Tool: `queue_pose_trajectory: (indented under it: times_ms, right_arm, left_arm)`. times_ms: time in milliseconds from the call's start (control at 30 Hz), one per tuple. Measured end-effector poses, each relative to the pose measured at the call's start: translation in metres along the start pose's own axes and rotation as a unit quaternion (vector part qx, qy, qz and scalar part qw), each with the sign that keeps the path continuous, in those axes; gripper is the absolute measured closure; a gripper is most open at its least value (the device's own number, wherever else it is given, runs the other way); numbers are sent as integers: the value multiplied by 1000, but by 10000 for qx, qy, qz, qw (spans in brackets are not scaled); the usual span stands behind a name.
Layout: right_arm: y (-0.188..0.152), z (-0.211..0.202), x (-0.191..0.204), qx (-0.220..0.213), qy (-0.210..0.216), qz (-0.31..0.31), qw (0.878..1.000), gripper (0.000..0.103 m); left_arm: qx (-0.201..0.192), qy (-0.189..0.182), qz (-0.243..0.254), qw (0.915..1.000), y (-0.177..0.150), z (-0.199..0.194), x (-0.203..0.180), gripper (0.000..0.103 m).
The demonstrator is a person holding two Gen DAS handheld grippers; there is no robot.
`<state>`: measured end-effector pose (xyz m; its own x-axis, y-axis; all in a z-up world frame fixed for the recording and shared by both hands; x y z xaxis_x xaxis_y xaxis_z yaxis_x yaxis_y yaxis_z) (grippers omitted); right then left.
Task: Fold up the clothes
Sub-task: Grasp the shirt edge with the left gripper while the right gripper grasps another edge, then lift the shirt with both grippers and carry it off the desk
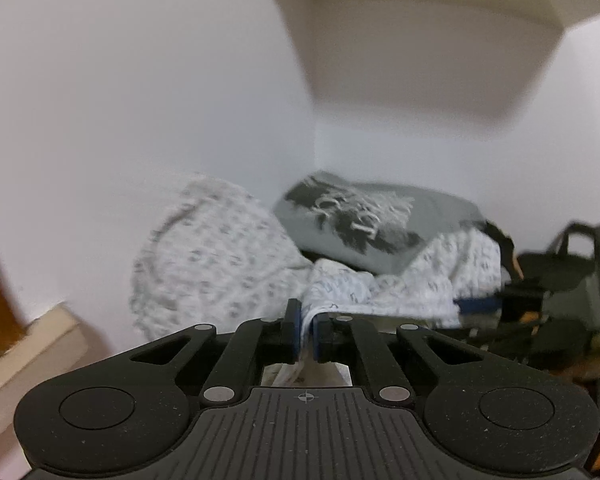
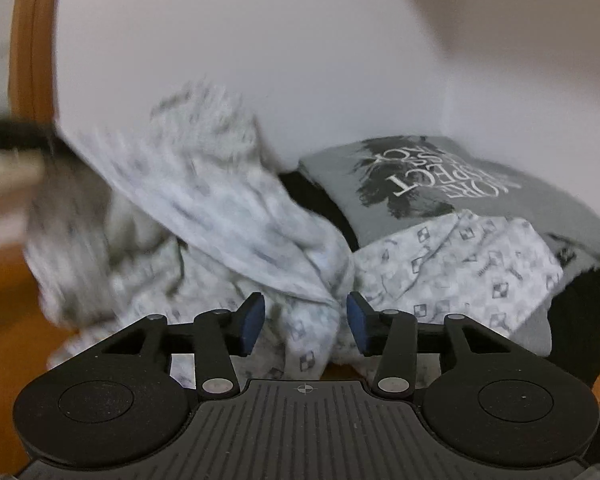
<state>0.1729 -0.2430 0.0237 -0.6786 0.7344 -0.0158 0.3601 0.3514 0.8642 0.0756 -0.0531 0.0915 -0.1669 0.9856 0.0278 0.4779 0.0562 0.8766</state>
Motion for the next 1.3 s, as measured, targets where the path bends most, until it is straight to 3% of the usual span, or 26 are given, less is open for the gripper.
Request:
queue_pose_trajectory:
  times_ms: [67, 100, 167, 367, 533, 667, 933, 1067, 1300]
  right_arm:
    - [0, 6, 0, 117, 37, 148, 9998, 76]
    - [1, 8, 0, 175, 58, 229, 9996, 80]
    - [8, 3, 1, 52, 112, 272, 9996, 96]
    - [63, -61, 17, -867, 96, -14, 9962, 98]
    - [123, -139, 46, -1737, -24, -606, 9829, 100]
    - [166, -212, 80, -2448, -81, -1131, 9629, 100]
    - [239, -324, 127, -3283, -167, -1636, 9302, 100]
    - [263, -381, 146, -3712, -168, -1784, 9111, 100]
    - [299, -489, 166, -4667, -224, -1904, 8634, 100]
  left_arm:
    - [-84, 36, -137, 9999, 1, -10, 11, 98]
    - [-130, 51, -213, 9997, 2, -16, 16, 98]
    - [-188, 56, -292, 9994, 4, -26, 24, 98]
    - [-710, 276, -400, 9963, 23, -86, 38, 98]
    - [-1376, 429, -393, 9888, 53, -168, 42, 99]
    - [-1874, 580, -352, 9799, 74, -241, 41, 99]
    - [-2473, 1023, -203, 9633, 117, -357, 27, 99]
    - [-2870, 1336, -62, 9485, 152, -422, 18, 99]
    - [-3434, 1838, 201, 9208, 215, -517, -8, 99]
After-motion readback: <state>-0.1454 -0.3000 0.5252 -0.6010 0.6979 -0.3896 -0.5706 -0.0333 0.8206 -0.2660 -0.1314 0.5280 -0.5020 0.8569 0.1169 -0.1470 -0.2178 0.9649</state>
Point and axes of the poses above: each gripper's, at about its wrist camera, not at the fingertips, and z roughly the way its jaws point, x to its left, y to its top, the point moved 1 cm from there along z, roughly the way its jaws point, and after that the axes turned 2 degrees about x, right-handed, at the moved point
